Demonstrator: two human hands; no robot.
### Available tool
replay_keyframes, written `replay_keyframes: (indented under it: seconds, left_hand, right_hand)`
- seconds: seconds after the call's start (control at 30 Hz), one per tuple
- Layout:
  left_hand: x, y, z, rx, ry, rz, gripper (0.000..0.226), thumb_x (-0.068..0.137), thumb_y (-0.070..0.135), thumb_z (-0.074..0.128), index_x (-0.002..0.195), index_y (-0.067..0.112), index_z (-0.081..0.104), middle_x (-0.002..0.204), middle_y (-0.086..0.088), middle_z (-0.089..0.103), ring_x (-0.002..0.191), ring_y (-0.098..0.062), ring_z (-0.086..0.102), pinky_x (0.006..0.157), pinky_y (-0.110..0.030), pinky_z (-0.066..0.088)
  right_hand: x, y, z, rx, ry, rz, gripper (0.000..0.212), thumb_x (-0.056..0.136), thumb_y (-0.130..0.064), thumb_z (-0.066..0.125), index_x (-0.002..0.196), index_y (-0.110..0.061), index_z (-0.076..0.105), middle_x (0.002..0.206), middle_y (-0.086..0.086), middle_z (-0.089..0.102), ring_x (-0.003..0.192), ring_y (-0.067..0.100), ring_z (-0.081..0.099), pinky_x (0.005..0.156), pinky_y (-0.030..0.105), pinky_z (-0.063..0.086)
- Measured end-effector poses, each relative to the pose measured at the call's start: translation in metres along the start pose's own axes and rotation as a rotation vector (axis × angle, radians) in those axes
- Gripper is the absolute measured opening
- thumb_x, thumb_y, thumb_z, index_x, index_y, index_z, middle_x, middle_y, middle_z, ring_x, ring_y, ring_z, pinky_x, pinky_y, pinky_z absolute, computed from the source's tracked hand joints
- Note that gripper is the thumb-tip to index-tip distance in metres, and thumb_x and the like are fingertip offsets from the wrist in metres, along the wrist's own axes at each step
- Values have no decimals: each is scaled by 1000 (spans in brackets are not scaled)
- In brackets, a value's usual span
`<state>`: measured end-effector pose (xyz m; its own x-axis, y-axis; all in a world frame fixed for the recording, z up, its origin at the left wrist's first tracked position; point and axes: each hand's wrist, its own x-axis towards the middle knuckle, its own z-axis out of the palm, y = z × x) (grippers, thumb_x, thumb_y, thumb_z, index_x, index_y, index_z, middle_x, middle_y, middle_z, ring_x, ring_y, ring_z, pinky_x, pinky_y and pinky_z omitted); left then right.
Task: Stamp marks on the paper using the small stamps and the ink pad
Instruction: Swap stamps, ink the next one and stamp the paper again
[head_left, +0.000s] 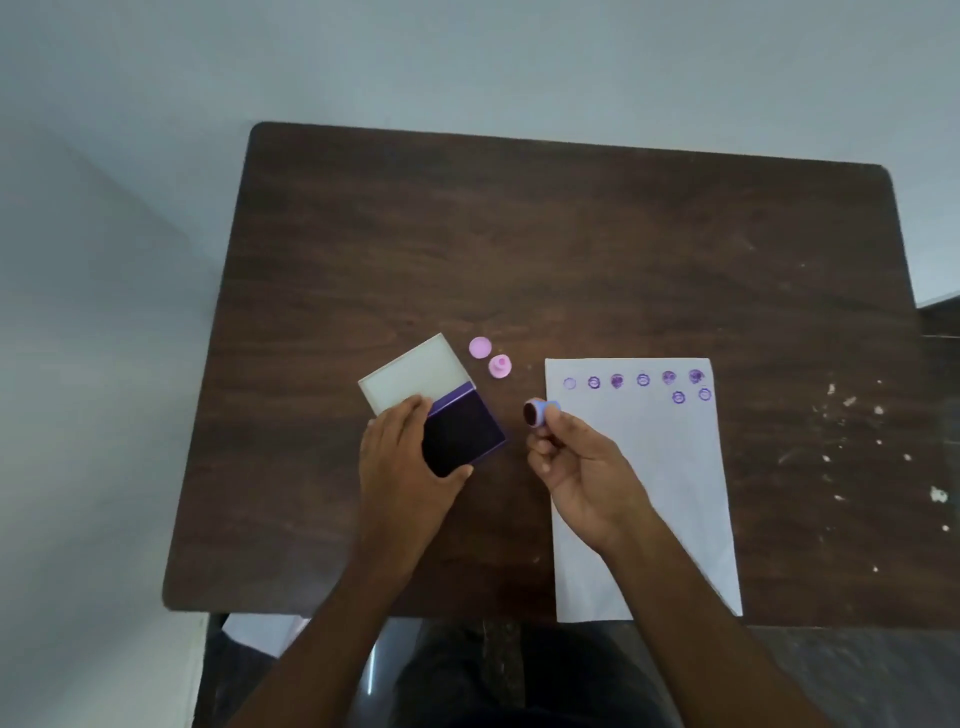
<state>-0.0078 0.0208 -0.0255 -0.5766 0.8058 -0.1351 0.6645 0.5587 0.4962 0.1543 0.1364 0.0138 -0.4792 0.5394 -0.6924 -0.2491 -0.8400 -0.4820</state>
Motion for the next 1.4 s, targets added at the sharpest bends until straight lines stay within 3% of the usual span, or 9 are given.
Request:
replay_keyframes:
  seconds: [0.1, 0.2, 0.3, 0.53, 0.7, 0.9, 1.03, 1.2, 1.4]
  left_hand:
    - [0, 16, 3, 30, 42, 37, 86, 71, 42, 81, 143, 18, 42, 147, -5, 46, 141, -21, 34, 121, -45, 10]
    - [2, 44, 13, -93, 32, 149, 64, 79, 31, 78, 136, 21, 51, 142, 1, 53, 134, -16, 43, 114, -38, 32]
    - [9, 81, 25, -165, -68, 205, 48, 86, 30, 70, 132, 26, 56, 137, 7, 57, 129, -9, 48, 106, -22, 32]
    - [30, 132, 55, -194, -199, 298, 42, 91, 31, 64, 131, 23, 58, 135, 5, 60, 126, -10, 52, 106, -30, 41]
    - [43, 145, 80, -85, -239, 395, 57, 85, 37, 71, 137, 26, 52, 141, 7, 53, 130, -12, 46, 107, -34, 42]
    - [56, 161, 97, -6, -297, 375, 79, 74, 55, 75, 141, 30, 44, 148, 5, 45, 134, -16, 39, 110, -36, 35]
    - [62, 165, 101, 40, -314, 362, 80, 75, 69, 63, 143, 33, 42, 151, 5, 42, 136, -19, 38, 112, -40, 32]
    - [64, 168, 104, 72, -312, 361, 78, 73, 73, 59, 140, 36, 47, 152, 1, 41, 136, -24, 37, 113, -43, 31]
    - [61, 169, 109, 109, -321, 339, 75, 77, 68, 61, 143, 37, 43, 153, -1, 38, 139, -26, 34, 113, -43, 31]
  right_hand:
    - [-10, -18, -23, 271, -49, 22, 19, 95, -16, 58, 105, -7, 71, 84, 8, 59, 68, 13, 48, 62, 23, 45]
    - [-16, -32, -40, 461, -77, 8, 26, 95, -18, 59, 118, -7, 62, 85, 9, 56, 68, 14, 48, 62, 24, 46]
    - [-19, -41, -54, 576, -98, -14, 30, 95, -18, 58, 122, -6, 56, 83, 9, 54, 66, 14, 46, 58, 24, 46]
    - [-20, -59, -76, 585, -88, -58, 22, 99, -23, 51, 106, -6, 63, 78, 5, 52, 63, 13, 43, 55, 24, 44]
    - [-13, -73, -107, 201, 186, -233, 35, 86, -28, 70, 114, -7, 68, 98, 7, 70, 74, 14, 56, 72, 26, 53]
    - [2, -76, -123, -508, 670, -555, 26, 74, -33, 82, 97, -22, 76, 88, -10, 76, 72, 12, 71, 61, 24, 57]
    - [16, -62, -112, -773, 715, -724, 23, 75, -33, 79, 95, -26, 71, 93, -22, 70, 83, 0, 68, 64, 16, 57]
    - [33, -54, -113, -999, 782, -899, 34, 74, -28, 81, 98, -7, 70, 100, 6, 72, 79, 12, 66, 70, 16, 55]
    - [44, -49, -117, -1042, 715, -875, 33, 75, -20, 80, 99, -1, 68, 100, 13, 70, 83, 19, 64, 77, 32, 57]
